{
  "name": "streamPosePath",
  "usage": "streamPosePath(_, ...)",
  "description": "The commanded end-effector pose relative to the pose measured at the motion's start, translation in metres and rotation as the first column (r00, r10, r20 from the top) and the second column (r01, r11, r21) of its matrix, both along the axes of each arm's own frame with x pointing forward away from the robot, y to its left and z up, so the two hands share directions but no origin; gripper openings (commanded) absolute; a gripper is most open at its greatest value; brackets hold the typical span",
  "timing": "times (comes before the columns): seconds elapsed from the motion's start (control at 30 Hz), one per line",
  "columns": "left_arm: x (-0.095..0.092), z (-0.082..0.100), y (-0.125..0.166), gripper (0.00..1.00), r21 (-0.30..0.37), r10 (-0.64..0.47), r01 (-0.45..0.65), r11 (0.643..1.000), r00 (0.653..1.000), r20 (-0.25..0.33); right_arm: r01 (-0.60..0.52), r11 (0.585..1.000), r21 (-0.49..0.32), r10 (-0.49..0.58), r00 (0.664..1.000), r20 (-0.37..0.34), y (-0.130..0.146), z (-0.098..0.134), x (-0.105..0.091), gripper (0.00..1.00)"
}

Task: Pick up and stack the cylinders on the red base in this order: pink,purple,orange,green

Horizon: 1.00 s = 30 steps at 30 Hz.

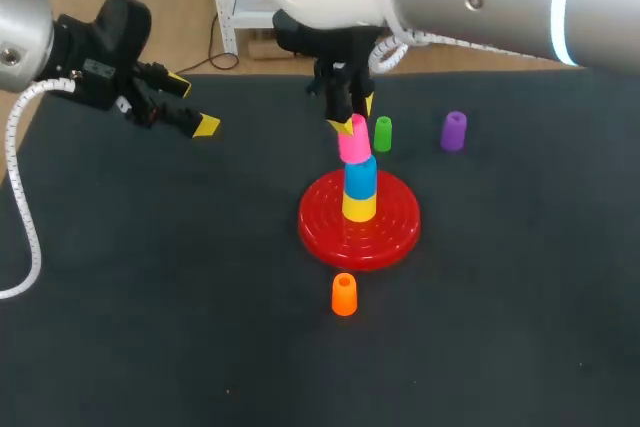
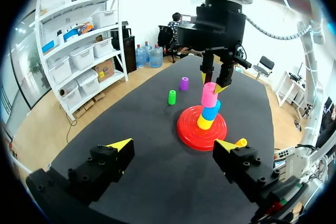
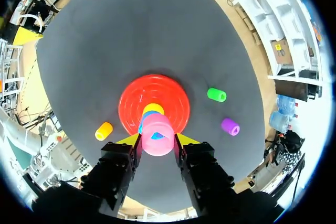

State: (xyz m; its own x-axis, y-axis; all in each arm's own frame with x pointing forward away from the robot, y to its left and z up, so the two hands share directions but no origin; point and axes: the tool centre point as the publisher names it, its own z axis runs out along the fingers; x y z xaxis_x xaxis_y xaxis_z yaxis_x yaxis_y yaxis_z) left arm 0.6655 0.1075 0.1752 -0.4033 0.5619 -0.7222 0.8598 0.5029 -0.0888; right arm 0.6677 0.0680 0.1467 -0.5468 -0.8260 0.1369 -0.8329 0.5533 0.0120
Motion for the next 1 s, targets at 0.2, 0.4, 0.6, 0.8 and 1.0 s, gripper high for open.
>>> streamPosePath(0.2, 0.0, -0.001, 0.001, 1.0, -0.003, -0.001, 0.001, 1.0, 1.0, 0.002, -0.032, 0.938, 0.346, -0.057, 0.968, 0.245, -0.006, 0.001, -0.01, 0.0)
streamPosePath(0.4, 0.0, -0.001, 0.001, 1.0, -0.003, -0.001, 0.001, 1.0, 1.0, 0.002, -0.041, 0.936, 0.349, -0.049, 0.968, 0.245, -0.005, 0.013, -0.012, 0.0)
streamPosePath(0.6, 0.0, -0.001, 0.001, 1.0, -0.003, -0.001, 0.001, 1.0, 1.0, 0.002, -0.055, 0.939, 0.34, -0.035, 0.967, 0.253, -0.007, 0.018, -0.014, 0.0)
streamPosePath(0.8, 0.0, -0.001, 0.001, 1.0, -0.003, -0.001, 0.001, 1.0, 1.0, 0.002, -0.053, 0.943, 0.328, -0.029, 0.97, 0.239, -0.007, 0.007, -0.015, 0.0)
streamPosePath(1.0, 0.0, -0.001, 0.001, 1.0, -0.003, -0.001, 0.001, 1.0, 1.0, 0.002, -0.035, 0.949, 0.313, -0.038, 0.973, 0.226, -0.01, -0.003, -0.013, 0.0)
